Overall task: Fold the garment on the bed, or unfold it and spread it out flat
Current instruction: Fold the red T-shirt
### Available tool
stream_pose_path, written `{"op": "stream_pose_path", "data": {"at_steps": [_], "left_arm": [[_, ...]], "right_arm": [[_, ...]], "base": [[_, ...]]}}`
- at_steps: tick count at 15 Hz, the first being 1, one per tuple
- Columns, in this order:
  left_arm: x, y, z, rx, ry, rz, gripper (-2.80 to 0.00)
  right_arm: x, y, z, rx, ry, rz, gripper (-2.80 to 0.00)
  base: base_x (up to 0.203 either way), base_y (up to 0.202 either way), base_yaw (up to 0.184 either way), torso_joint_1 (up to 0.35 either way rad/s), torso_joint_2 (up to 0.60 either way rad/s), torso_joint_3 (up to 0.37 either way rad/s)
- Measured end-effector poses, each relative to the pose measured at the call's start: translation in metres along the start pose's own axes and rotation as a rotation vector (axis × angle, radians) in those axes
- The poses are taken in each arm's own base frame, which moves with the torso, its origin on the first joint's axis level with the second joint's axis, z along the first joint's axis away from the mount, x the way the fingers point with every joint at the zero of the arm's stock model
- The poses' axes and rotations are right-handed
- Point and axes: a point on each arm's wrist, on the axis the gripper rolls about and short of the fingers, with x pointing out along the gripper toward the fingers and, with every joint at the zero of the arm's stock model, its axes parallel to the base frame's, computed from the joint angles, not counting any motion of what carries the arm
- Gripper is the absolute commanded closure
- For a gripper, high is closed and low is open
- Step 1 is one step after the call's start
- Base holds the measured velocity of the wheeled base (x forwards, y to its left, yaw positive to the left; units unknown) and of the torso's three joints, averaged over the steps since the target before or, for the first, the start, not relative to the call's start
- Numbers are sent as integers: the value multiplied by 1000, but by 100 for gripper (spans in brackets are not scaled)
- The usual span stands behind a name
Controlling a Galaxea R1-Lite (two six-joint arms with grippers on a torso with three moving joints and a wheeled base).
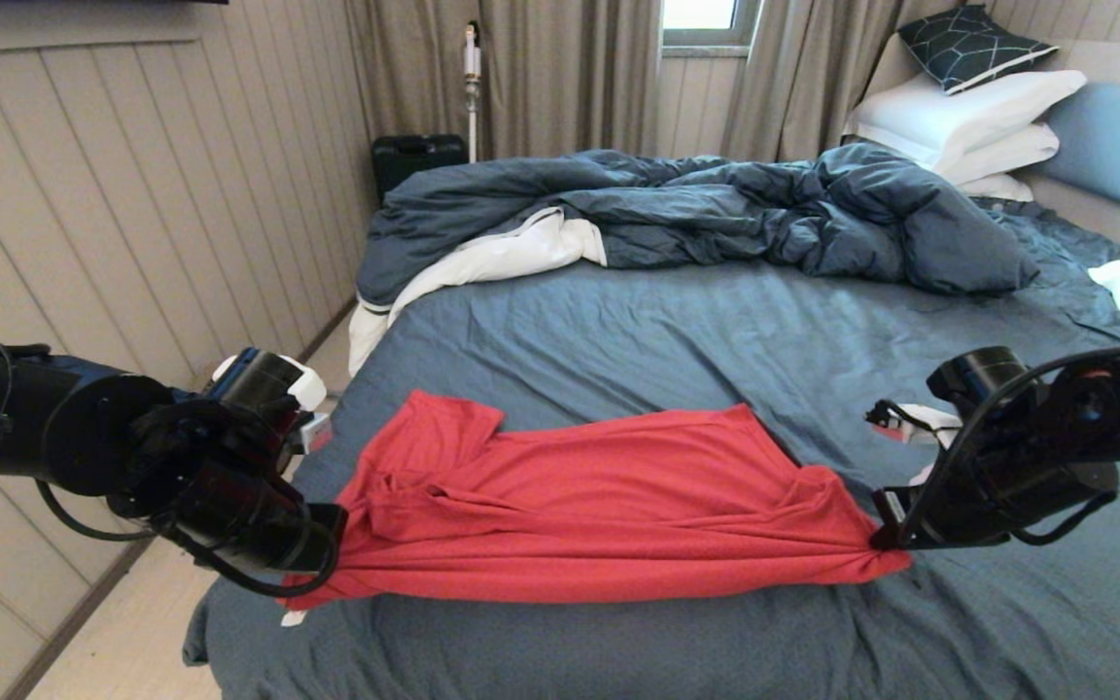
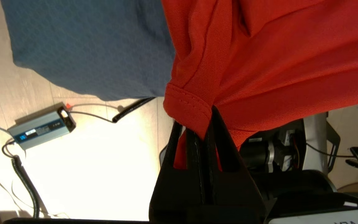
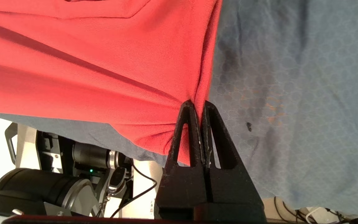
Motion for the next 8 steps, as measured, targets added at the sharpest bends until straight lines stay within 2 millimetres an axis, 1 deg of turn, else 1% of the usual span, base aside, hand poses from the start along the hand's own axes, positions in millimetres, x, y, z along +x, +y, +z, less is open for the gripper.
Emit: {"op": "stream_pose_path", "data": {"at_steps": [1, 4, 6, 8], "left_arm": [[2, 0, -2, 3, 9, 1, -280], [5, -3, -8, 16, 17, 9, -280], [5, -3, -5, 13, -24, 2, -280], [3, 3, -2, -8, -43, 11, -280]], "right_arm": [[2, -1, -1, 2, 5, -2, -280], [6, -2, -4, -8, 23, -2, -280], [8, -3, -4, -6, 28, -1, -280], [7, -3, -3, -5, 23, -2, -280]], "base": [[0, 0, 0, 0, 0, 0], [0, 0, 0, 0, 0, 0], [0, 0, 0, 0, 0, 0], [0, 0, 0, 0, 0, 0]]}}
